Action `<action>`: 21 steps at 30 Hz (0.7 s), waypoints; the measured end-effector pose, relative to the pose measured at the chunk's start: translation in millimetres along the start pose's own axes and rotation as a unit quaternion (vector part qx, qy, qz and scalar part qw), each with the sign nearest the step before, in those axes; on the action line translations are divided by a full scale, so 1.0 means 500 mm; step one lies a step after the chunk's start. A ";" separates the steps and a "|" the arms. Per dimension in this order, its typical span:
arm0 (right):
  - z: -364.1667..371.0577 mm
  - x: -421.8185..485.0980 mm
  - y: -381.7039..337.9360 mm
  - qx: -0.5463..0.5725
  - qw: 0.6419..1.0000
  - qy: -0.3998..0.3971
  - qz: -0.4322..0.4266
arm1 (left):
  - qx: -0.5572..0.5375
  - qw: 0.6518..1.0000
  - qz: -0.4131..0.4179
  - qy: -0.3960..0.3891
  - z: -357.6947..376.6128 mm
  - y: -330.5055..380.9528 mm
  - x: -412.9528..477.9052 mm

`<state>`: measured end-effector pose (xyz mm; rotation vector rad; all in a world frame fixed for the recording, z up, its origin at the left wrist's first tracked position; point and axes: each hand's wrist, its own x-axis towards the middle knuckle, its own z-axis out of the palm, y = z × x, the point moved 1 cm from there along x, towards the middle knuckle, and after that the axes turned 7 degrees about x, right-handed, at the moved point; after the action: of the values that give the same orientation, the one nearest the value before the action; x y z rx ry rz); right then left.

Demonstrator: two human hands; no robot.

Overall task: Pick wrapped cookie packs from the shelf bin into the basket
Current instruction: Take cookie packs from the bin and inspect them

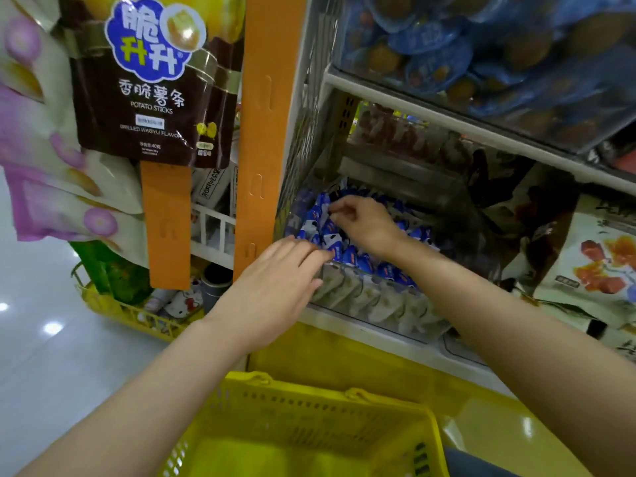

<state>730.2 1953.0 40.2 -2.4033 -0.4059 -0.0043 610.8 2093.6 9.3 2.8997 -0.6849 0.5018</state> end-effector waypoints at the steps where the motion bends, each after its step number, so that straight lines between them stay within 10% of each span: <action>1: 0.016 0.021 -0.002 0.000 1.000 -0.012 0.006 | 0.002 1.000 0.005 0.000 -0.003 -0.002 -0.003; 15: 0.068 0.128 0.002 -0.125 0.991 -0.009 0.053 | -0.028 0.998 -0.001 0.053 0.007 0.001 -0.004; 21: 0.022 0.080 -0.010 -0.045 0.989 0.137 -0.040 | -0.041 0.996 -0.032 0.076 0.014 0.009 -0.001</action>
<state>765.7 1975.2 39.8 -2.4291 -0.3790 -0.3910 610.2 2088.3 2.5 2.7616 -0.5753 0.6630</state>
